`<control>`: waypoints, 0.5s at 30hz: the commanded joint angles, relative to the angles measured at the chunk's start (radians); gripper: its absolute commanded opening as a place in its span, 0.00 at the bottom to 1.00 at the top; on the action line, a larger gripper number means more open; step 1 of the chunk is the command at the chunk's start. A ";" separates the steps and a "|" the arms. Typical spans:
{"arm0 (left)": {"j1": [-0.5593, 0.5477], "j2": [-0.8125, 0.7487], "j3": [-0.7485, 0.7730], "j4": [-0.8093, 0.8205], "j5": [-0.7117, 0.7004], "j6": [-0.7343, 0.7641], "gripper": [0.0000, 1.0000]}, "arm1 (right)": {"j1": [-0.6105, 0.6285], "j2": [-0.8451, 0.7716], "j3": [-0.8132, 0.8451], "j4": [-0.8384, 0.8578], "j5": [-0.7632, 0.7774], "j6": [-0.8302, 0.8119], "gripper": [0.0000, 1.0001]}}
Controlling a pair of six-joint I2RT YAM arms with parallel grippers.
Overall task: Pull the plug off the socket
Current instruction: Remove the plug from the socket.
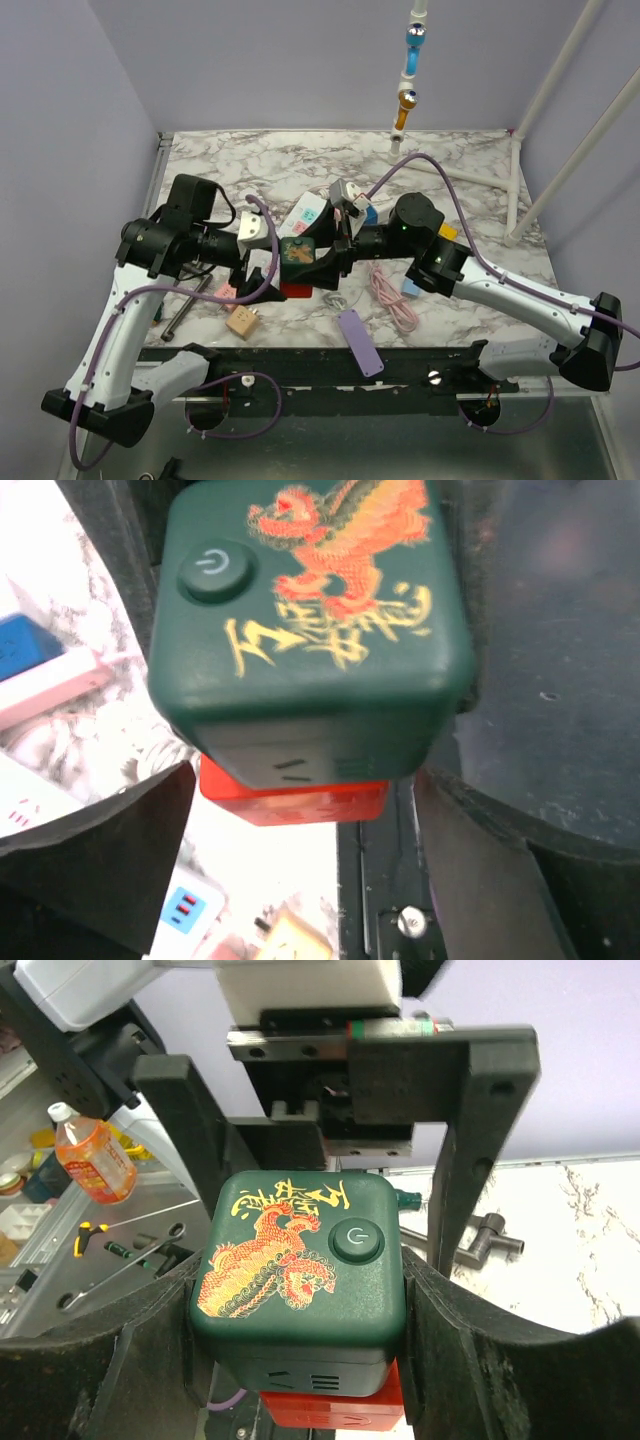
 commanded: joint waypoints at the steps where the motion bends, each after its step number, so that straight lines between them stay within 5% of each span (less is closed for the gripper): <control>1: -0.002 -0.143 -0.092 0.241 0.030 -0.165 0.98 | 0.007 -0.042 -0.008 0.015 0.049 0.002 0.01; 15: -0.002 -0.288 -0.290 0.452 0.078 -0.307 0.99 | 0.007 -0.038 -0.018 0.108 0.004 0.057 0.01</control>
